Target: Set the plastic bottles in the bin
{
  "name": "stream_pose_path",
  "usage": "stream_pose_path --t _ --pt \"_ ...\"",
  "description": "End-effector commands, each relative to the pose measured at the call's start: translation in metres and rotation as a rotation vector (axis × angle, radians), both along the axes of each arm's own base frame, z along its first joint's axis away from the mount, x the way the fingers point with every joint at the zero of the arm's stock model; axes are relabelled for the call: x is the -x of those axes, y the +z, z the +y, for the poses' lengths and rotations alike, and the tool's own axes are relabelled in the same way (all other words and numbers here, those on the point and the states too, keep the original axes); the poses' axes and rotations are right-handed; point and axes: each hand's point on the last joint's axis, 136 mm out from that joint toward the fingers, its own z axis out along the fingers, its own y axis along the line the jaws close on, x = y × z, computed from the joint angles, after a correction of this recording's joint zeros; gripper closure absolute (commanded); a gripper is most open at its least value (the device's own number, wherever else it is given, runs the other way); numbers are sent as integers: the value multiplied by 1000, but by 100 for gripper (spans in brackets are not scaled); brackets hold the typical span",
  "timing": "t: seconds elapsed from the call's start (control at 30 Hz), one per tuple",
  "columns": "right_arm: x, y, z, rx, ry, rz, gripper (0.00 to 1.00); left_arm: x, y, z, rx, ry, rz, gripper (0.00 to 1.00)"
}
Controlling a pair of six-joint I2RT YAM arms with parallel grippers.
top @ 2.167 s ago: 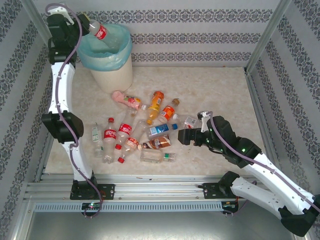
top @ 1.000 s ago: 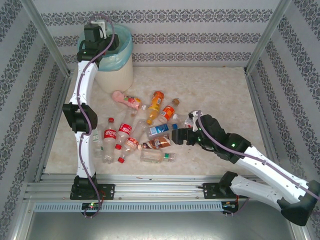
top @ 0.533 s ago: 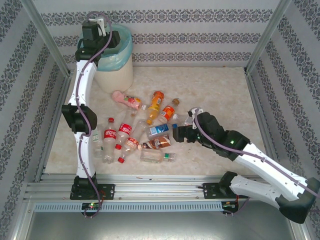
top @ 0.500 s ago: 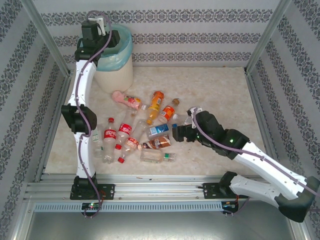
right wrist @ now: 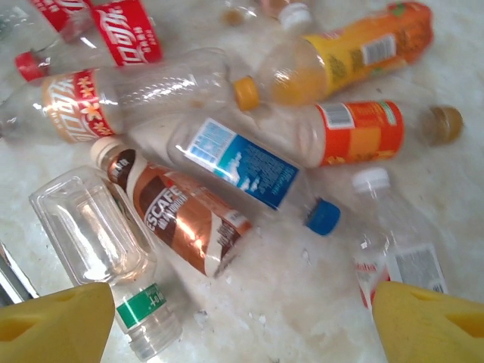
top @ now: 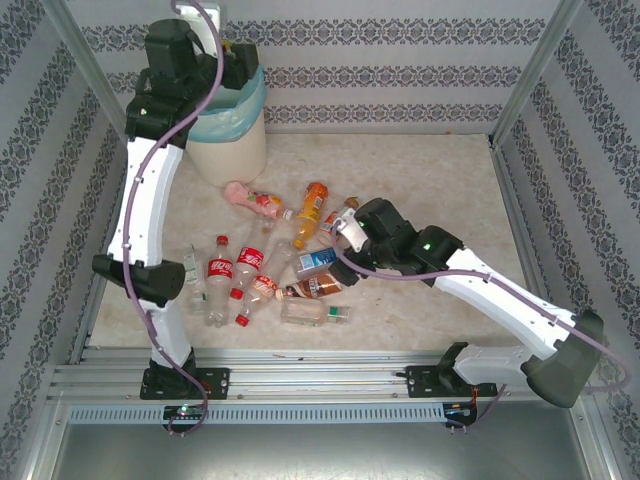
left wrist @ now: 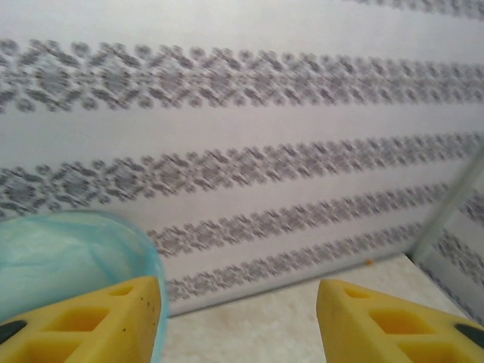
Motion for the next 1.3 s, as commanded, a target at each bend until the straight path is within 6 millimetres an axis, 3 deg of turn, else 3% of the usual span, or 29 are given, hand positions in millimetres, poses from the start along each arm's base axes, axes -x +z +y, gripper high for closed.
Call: stream_pose_path --t 0.0,0.07,0.17,0.27,0.37,0.53,0.6,0.8,1.0,1.13,1.27 --pt "-7 -12 -1 62 78 -84 13 20 -56 -27 -93 -104 148 43" --pt "-16 -24 -17 95 41 -100 14 43 -68 -41 -78 -181 139 43" --pt "-39 -42 -55 138 -111 -85 12 80 -93 -61 -43 -314 74 40" --pt "-55 -57 -98 147 -315 24 5 113 -120 -68 -11 -382 28 34" --pt "-57 -74 -116 147 -378 135 2 135 -154 -69 11 -417 86 32" --pt "-58 -108 -128 214 -379 223 2 154 -196 -65 38 -412 218 32" --pt "-61 -120 -133 245 -389 243 2 159 -203 -63 46 -410 242 32" --pt "-71 -147 -143 340 -423 298 2 167 -209 -58 34 -394 252 31" --pt "-67 -177 -142 378 -418 413 3 165 -216 -53 26 -362 266 30" --pt "-64 -188 -143 397 -415 449 10 165 -220 -53 24 -359 273 30" --pt "-64 -186 -140 374 -417 460 23 163 -221 -53 30 -356 278 30"
